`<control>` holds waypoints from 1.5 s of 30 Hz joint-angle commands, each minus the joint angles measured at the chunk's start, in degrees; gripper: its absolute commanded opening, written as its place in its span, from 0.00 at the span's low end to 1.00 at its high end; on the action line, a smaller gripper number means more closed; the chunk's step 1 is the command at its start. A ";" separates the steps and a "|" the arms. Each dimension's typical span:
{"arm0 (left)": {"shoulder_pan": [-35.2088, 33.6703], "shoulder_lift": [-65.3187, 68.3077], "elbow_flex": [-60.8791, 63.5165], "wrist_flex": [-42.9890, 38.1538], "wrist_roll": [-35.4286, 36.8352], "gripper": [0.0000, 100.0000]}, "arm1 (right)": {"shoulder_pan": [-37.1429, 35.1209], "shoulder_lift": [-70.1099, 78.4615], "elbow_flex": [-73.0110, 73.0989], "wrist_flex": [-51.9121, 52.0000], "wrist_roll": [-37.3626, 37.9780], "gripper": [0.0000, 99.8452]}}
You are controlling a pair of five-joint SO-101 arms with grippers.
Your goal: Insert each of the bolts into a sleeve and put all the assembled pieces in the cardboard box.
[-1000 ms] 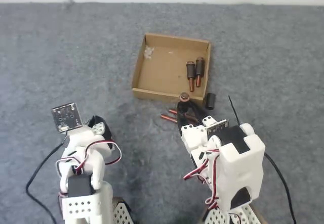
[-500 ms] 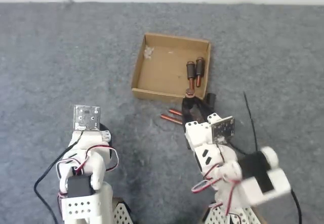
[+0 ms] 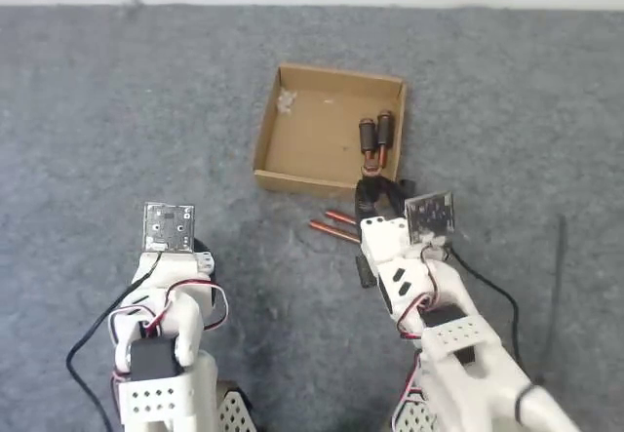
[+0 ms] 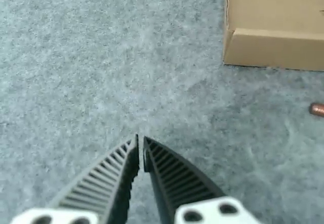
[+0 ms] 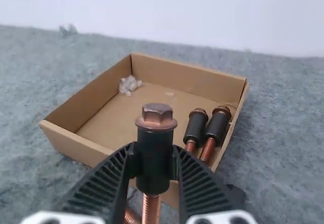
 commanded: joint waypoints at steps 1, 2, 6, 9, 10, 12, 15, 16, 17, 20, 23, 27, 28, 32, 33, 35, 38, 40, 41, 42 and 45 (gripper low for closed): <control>-0.35 -1.23 -0.40 0.00 -0.26 0.01 | 0.75 -12.88 -11.08 22.55 -0.44 0.01; -0.35 -1.23 -0.40 0.00 -0.26 0.01 | 0.84 -14.73 -13.27 26.68 -0.44 0.01; -0.35 -1.23 -0.40 0.00 -0.26 0.01 | 0.92 -17.10 -20.40 33.98 -0.53 0.01; -0.35 -1.23 -0.40 0.09 -0.26 0.01 | 0.92 -15.08 -24.62 34.51 -0.44 0.01; -0.35 -1.23 -0.40 0.09 -0.26 0.01 | 0.92 -13.67 -26.02 34.59 -0.35 0.01; -0.35 -1.23 -0.40 0.09 -0.26 0.01 | 0.92 -10.07 -29.54 36.09 -0.35 0.01; -0.35 -1.23 -0.40 0.00 -0.26 0.01 | 0.75 -2.77 -37.80 42.86 -0.44 0.01; -0.35 -1.23 -0.40 0.00 -0.26 0.01 | 0.75 0.04 -40.79 45.05 -0.44 0.01; -0.35 -1.23 -0.40 0.00 -0.26 0.01 | 0.75 2.86 -43.78 46.64 -0.44 0.01; -0.35 -1.23 -0.40 -0.09 -0.26 0.01 | 0.92 11.47 -52.92 50.77 -0.35 0.01; -0.35 -1.23 -0.40 -0.18 -0.26 0.01 | 0.92 20.26 -61.63 54.90 -0.35 0.01; -0.44 -1.23 -0.40 -0.18 -0.26 0.01 | 1.01 31.34 -71.47 58.24 -0.35 0.01; -0.44 -1.23 -0.40 -0.18 -0.26 0.01 | 1.10 33.98 -73.58 58.68 -0.35 0.01; -0.44 -1.23 -0.40 -0.18 -0.26 0.01 | 1.10 43.21 -80.53 58.95 -0.35 0.01; -0.44 -1.23 -0.40 -0.18 -0.26 0.01 | 1.10 45.41 -82.20 58.95 -0.35 0.01; -0.44 -1.23 -0.40 -0.18 -0.26 0.01 | 1.10 49.54 -85.36 58.95 -0.26 0.01; -0.44 -1.23 -0.40 -0.18 -0.26 0.01 | 1.10 55.25 -88.88 58.95 -0.26 0.01; -0.44 -1.23 -0.40 -0.18 -0.26 0.01 | 1.10 58.68 -90.55 58.95 -0.26 0.01; -0.44 -1.23 -0.40 -0.26 -0.26 0.01 | 1.10 60.35 -91.43 58.95 -0.26 0.01; -0.44 -1.23 -0.40 -0.26 -0.26 0.01 | 1.10 62.02 -92.13 58.95 -0.35 0.01; -0.44 -1.23 -0.40 -0.26 -0.35 0.01 | 1.10 66.07 -94.42 58.95 -0.35 0.01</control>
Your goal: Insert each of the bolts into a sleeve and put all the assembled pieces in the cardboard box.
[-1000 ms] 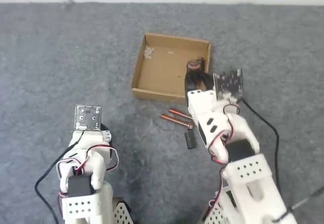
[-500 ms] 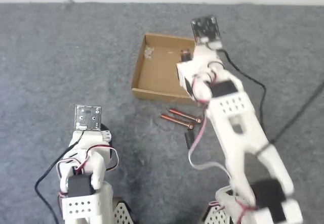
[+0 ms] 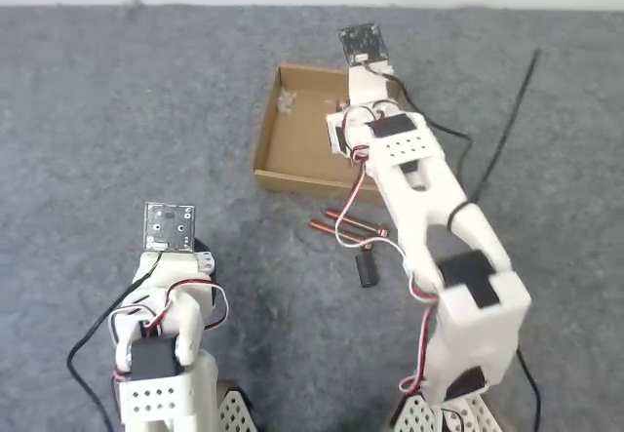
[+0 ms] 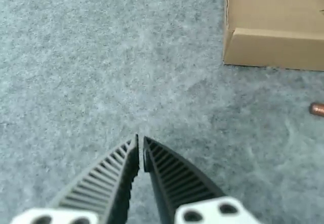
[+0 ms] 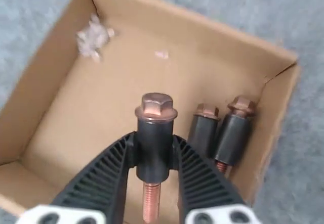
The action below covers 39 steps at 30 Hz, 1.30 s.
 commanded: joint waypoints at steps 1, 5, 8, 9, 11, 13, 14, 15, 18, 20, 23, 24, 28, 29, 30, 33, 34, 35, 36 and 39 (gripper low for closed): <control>-0.44 -1.23 -0.40 -0.26 -0.35 0.01 | 0.75 1.63 -6.51 0.13 -0.35 0.01; -0.44 -1.23 -0.40 -0.26 -0.35 0.01 | 0.75 4.09 -8.09 0.22 -0.62 0.07; -0.44 -1.23 -0.40 -0.26 -0.35 0.01 | 0.66 4.53 -7.91 0.22 -0.70 0.15; -0.44 -1.23 -0.40 -0.26 -0.35 0.01 | 0.66 4.53 -7.91 0.22 -0.70 0.15; -0.44 -1.23 -0.40 -0.26 -0.35 0.01 | 0.57 4.18 -7.91 0.22 -0.70 0.15; -0.44 -1.23 -0.40 -0.26 -0.35 0.01 | 0.57 3.82 -8.00 0.22 -0.70 0.15; -0.44 -1.23 -0.40 -0.26 -0.35 0.01 | 0.57 3.12 -7.91 0.48 -0.70 0.15; -0.44 -1.23 -0.40 -0.26 -0.35 0.01 | 0.57 2.24 -7.91 1.80 -0.70 0.15; -0.44 -1.23 -0.40 -0.44 -0.35 0.01 | 0.13 -1.80 -7.91 7.96 -0.70 0.15; -0.44 -1.23 -0.40 -1.41 -0.35 0.01 | -0.48 -4.97 -7.91 12.88 -0.79 0.15; -0.44 -1.23 -0.40 -1.41 -0.35 0.01 | -1.19 -8.92 -7.91 19.91 -0.79 0.05; -0.44 -1.23 -0.40 -1.41 -0.35 0.01 | -1.54 -10.07 -7.91 21.85 -0.79 0.01; -0.44 -1.23 -0.40 -1.41 -0.35 0.01 | -2.33 -14.11 -6.33 31.96 -0.79 0.01; -0.44 -1.23 -0.40 -1.41 -0.35 0.01 | -2.33 -15.08 -5.63 33.98 -0.44 0.00; -0.44 -1.23 -0.40 -1.41 -0.35 0.01 | -2.33 -16.13 -4.75 35.82 -0.35 0.01; -0.44 -1.23 -0.40 -1.41 -0.35 0.01 | -1.89 -20.35 -0.79 40.66 2.29 0.00; -0.44 -1.23 -0.40 -1.41 -0.35 0.01 | -1.89 -22.02 1.05 41.89 4.13 0.01; -0.44 -1.23 -0.40 -1.41 -0.35 0.01 | -2.15 -23.78 3.25 42.77 5.45 0.01; -0.44 -1.23 -0.40 -1.41 -0.35 0.01 | -2.33 -25.71 5.54 43.38 5.98 0.01; -0.44 -1.23 -0.40 -1.41 -0.35 0.01 | -2.24 -31.78 13.19 42.51 3.43 0.01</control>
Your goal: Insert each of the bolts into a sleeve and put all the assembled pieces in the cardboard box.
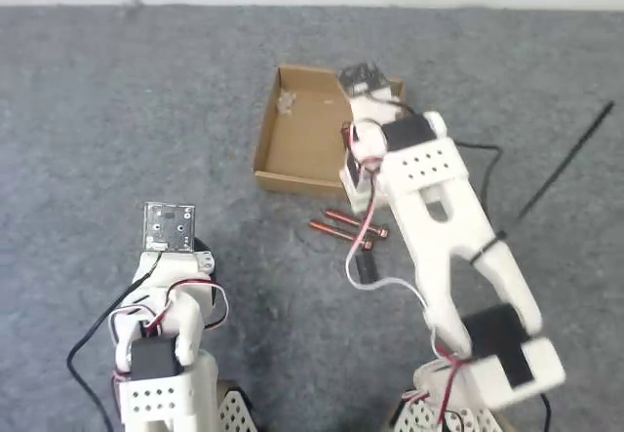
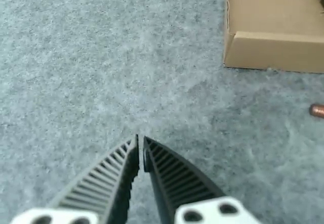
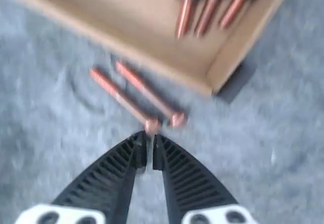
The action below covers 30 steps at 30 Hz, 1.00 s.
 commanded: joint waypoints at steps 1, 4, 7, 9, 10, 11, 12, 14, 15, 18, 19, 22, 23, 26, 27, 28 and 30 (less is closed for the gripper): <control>-0.44 -1.23 -0.40 -1.23 -0.35 0.01 | 0.04 -9.98 7.03 -0.48 -1.58 0.01; -0.44 -1.23 -0.40 -1.23 -0.35 0.01 | 0.13 -16.04 14.15 -1.54 -2.99 0.01; -0.44 -1.23 -0.40 -1.23 -0.35 0.01 | -0.13 -21.32 20.31 -1.63 -3.87 0.01; -0.35 -1.23 -0.40 -1.23 -0.35 0.01 | 0.04 -23.87 23.82 -1.63 -4.22 0.01; -0.35 -1.23 -0.40 -1.23 -0.35 0.01 | 0.22 -24.92 25.23 -1.71 -4.13 0.01; -0.35 -1.23 -0.40 -1.23 -0.35 0.01 | 0.22 -25.80 26.64 -1.98 -4.13 0.01; -0.35 -1.23 -0.40 -1.23 -0.35 0.01 | 0.22 -26.68 28.22 -2.51 -4.13 0.01; -0.26 -1.23 -0.40 -1.23 -0.35 0.01 | 0.22 -27.65 31.03 -4.26 -4.13 0.01; -0.26 -1.23 -0.40 -1.23 -0.35 0.01 | 0.22 -27.91 32.44 -5.58 -4.13 0.01; -0.26 -1.23 -0.40 -1.23 -0.35 0.01 | 0.13 -28.00 35.87 -9.36 -4.22 0.01; -0.26 -1.23 -0.40 -1.23 -0.35 0.01 | 0.04 -28.00 36.75 -10.33 -4.22 0.01; -0.18 -1.23 -0.40 -1.23 -0.35 0.01 | -0.13 -28.00 37.71 -12.00 -6.77 0.01; -0.18 -1.23 -0.40 -1.23 -0.35 0.01 | -0.22 -28.00 37.71 -12.18 -7.12 0.01; -0.18 -1.23 -0.40 -1.32 -0.35 0.01 | -0.22 -28.00 37.71 -12.26 -7.38 0.01; -0.18 -1.23 -0.40 -1.32 -0.35 0.01 | -0.22 -27.91 37.80 -12.26 -7.38 0.01; -0.18 -1.23 -0.40 -1.32 -0.35 0.01 | -0.22 -27.91 37.89 -12.18 -7.38 0.01; -0.18 -1.23 -0.40 -1.32 -0.35 0.01 | -0.13 -27.91 37.89 -12.09 -7.38 0.01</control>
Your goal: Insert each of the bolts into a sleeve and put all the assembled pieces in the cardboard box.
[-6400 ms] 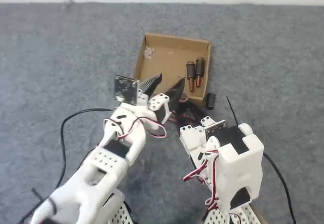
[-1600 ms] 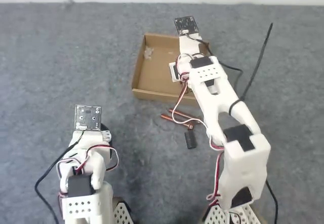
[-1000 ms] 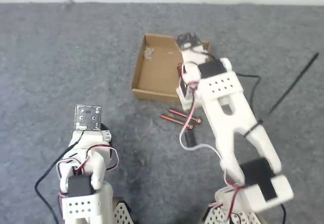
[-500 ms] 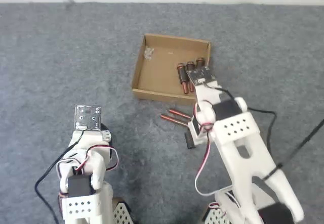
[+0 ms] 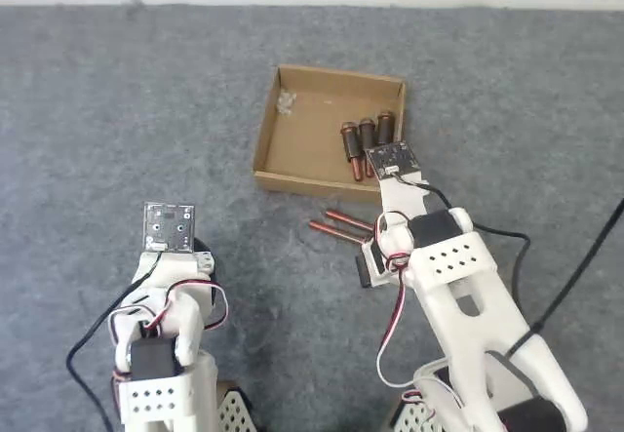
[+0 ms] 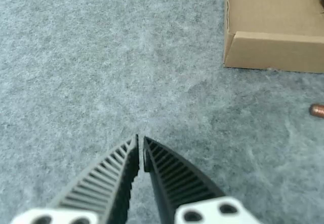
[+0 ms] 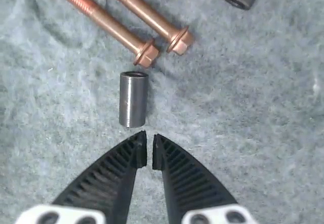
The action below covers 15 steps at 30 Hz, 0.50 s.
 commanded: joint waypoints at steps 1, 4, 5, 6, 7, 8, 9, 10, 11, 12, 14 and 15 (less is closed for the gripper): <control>-0.18 -1.23 -0.40 -1.32 -0.26 0.01 | 0.13 -1.98 -0.18 -0.40 -0.62 0.01; -0.09 -1.23 -0.40 -1.32 -0.26 0.01 | 0.31 -1.98 -0.18 -0.22 -0.53 0.01; -0.09 -1.23 -0.40 -1.32 -0.26 0.01 | 0.31 -1.98 -0.18 -0.22 -0.53 0.01; -0.09 -1.23 -0.40 -1.32 -0.26 0.01 | 0.31 -1.98 -0.18 -0.22 -0.53 0.01; -0.09 -1.23 -0.40 -1.32 -0.26 0.01 | 0.31 -1.98 -0.18 -0.22 -0.53 0.01; -0.09 -1.23 -0.40 -1.32 -0.26 0.01 | 0.31 -1.98 -0.18 -0.22 -0.53 0.01; -0.09 -1.23 -0.40 -1.32 -0.26 0.01 | 0.31 -1.98 -0.18 -0.22 -0.62 0.03; -0.09 -1.23 -0.40 -1.32 -0.26 0.01 | 0.31 -1.98 -0.18 -0.13 -0.62 0.05; -0.09 -1.23 -0.40 -1.32 -0.18 0.01 | 0.31 -1.98 -0.18 0.04 -0.62 0.06; -0.09 -1.23 -0.40 -1.32 -0.18 0.01 | 0.31 -1.98 -0.18 0.48 -0.70 0.08; -0.09 -1.23 -0.40 -1.14 -0.18 0.01 | 0.31 -1.98 -0.18 0.66 -0.70 0.07; -0.09 -1.23 -0.40 -1.05 -0.18 0.01 | 0.31 -1.98 -0.18 0.66 -0.70 0.06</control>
